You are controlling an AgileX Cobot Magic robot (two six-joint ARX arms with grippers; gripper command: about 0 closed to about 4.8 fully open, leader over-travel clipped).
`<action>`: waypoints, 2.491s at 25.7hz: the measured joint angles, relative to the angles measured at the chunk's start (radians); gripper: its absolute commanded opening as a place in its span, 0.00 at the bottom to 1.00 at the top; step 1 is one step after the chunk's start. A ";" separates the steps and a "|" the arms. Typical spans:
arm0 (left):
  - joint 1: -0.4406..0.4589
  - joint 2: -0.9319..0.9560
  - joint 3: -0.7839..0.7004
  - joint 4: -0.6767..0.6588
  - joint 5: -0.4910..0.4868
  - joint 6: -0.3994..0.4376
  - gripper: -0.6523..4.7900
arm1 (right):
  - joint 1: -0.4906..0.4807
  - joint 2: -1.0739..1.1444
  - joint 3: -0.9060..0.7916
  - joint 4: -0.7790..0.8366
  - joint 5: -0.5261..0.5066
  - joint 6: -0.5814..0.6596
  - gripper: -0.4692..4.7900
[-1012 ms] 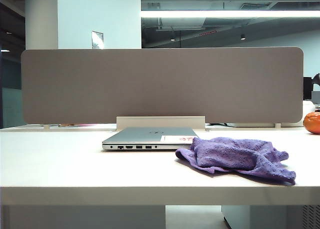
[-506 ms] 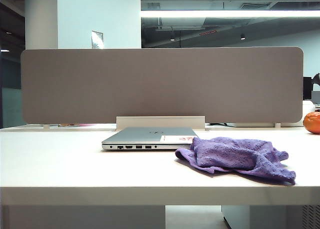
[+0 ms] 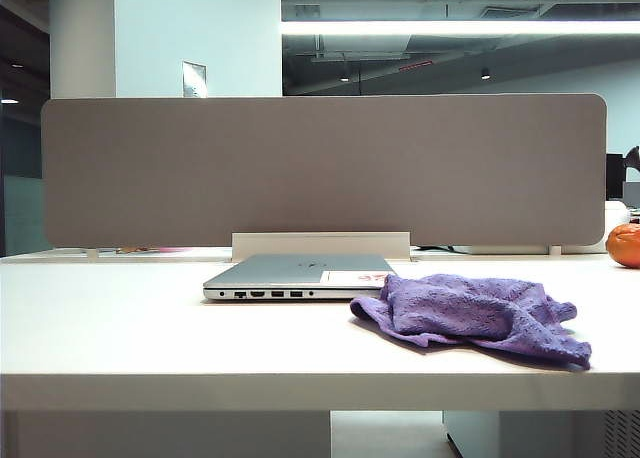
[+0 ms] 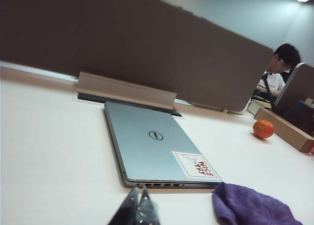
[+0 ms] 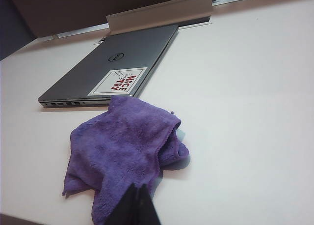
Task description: Pick up the purple rag and put it over the laptop.
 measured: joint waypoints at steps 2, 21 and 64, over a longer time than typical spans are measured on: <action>0.000 0.019 0.019 -0.002 0.001 0.000 0.11 | 0.000 0.000 0.000 0.000 0.000 0.000 0.13; -0.123 0.692 0.304 0.112 0.129 0.001 0.11 | 0.000 0.000 0.000 0.000 0.000 0.000 0.13; -0.784 1.828 0.994 0.113 -0.230 0.009 0.12 | 0.000 0.000 0.000 0.000 0.001 0.002 0.13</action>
